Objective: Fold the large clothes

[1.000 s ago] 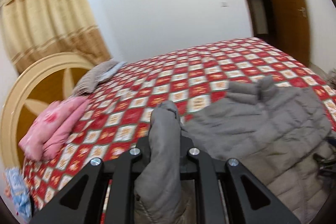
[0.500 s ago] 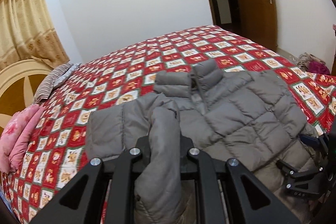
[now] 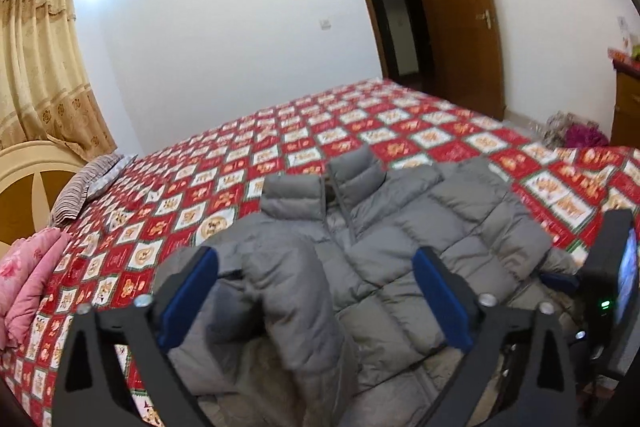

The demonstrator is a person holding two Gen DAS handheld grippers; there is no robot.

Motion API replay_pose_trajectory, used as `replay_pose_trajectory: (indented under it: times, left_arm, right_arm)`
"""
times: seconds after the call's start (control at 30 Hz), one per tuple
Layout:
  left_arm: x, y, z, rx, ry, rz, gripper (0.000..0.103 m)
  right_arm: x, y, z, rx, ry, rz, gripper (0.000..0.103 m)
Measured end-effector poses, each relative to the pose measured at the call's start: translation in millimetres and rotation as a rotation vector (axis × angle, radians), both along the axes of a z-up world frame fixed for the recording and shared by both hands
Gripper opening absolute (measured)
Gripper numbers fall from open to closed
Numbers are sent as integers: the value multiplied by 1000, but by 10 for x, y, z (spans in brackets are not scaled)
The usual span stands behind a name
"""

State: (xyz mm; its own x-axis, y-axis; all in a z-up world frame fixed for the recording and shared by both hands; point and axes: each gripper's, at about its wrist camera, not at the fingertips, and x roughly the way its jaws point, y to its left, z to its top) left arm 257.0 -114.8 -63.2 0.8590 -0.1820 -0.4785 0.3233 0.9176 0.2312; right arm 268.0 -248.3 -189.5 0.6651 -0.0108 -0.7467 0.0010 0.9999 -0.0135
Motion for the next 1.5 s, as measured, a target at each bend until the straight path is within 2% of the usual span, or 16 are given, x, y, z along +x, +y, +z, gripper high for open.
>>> replay_pose_trajectory:
  times: [0.17,0.33,0.43,0.57,0.7,0.8,0.87,1.0,1.03,1.07,1.1,1.13,1.17,1.27,1.4,1.5]
  left_arm:
    - [-24,135,110,-33,-32,15,103]
    - [6,347,52,-30,-38,66,103]
    - [62,490,-59,-20,-24,106,103]
    - [190,742,-346,1,28,194,103]
    - [241,959,-575,13,75,256,103]
    - [261,1175,-694,-16,113,310,103]
    - [274,1364,-737,-72,143,355,103]
    - [232,1664,-765,-167,171,427,103]
    - [223,1700,-785,-179,176,431,103]
    - [207,1751,-809,-190,184,440,103]
    - [201,1782,-834,-192,191,444,103]
    - [192,1819,-865,-195,202,445,103]
    - [191,1850,-895,-197,208,446,103]
    - [195,1907,-950,-201,223,451,103]
    - [194,1925,-962,-211,241,449,103]
    - [200,1865,-961,-179,245,443,103]
  right_arm:
    - [1,5,-1,-2,0,0,86]
    - [-3,0,-4,-6,0,-1,86]
    - [-6,-6,-7,-8,0,-1,86]
    - [-6,-17,3,10,-1,1,86]
    - [-85,-162,226,144,-32,13,86]
    - [-73,-194,502,211,-72,15,86]
    - [76,-172,612,273,-51,27,86]
    - [485,-36,498,298,28,40,86]
    - [585,-16,415,330,54,45,80]
    - [661,1,335,381,76,63,62]
    - [693,29,290,426,89,89,50]
    - [693,51,247,468,103,118,33]
    - [670,67,222,492,111,139,26]
    - [484,73,285,425,69,148,14]
    - [229,-140,386,357,15,88,11]
    - [135,-260,380,281,9,66,11]
